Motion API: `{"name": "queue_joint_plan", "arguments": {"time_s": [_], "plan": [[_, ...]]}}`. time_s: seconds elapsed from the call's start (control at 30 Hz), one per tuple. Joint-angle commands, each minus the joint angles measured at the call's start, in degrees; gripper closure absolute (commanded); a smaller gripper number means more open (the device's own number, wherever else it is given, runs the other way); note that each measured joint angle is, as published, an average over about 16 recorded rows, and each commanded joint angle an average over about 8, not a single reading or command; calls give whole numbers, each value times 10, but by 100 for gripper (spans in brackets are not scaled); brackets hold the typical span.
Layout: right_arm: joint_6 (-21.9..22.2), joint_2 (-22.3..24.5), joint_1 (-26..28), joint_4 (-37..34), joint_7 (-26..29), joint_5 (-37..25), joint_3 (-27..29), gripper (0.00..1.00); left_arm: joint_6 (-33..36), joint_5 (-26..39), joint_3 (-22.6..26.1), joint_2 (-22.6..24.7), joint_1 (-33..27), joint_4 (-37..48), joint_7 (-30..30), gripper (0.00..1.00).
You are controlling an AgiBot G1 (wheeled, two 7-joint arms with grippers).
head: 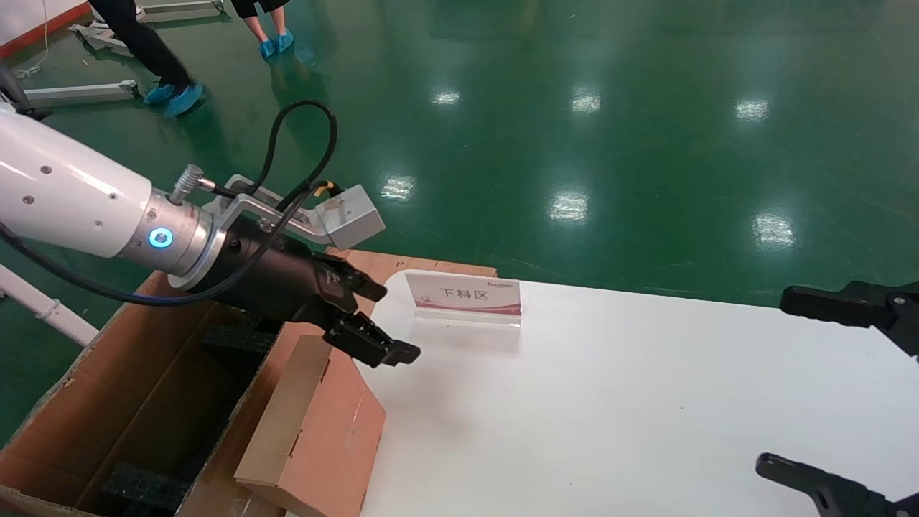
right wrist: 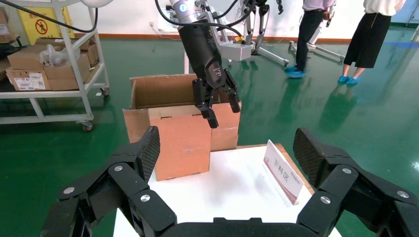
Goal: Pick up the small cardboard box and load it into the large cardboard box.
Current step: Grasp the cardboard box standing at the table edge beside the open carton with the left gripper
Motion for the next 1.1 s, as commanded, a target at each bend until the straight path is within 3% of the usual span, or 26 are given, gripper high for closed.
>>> {"name": "queue_joint_plan", "arguments": {"time_s": [0.03,0.5,1.1], "plan": [[0,0,0,0,0,0,0,0,2,10,20,-1,-14,0,-28,0],[0,0,0,0,0,0,-1,0,8,45,202,0,-149,-2,-152,0],[1,1,0,0,-1,1,-1,0,3,-2,433,29,-263,0,-283,0]]}}
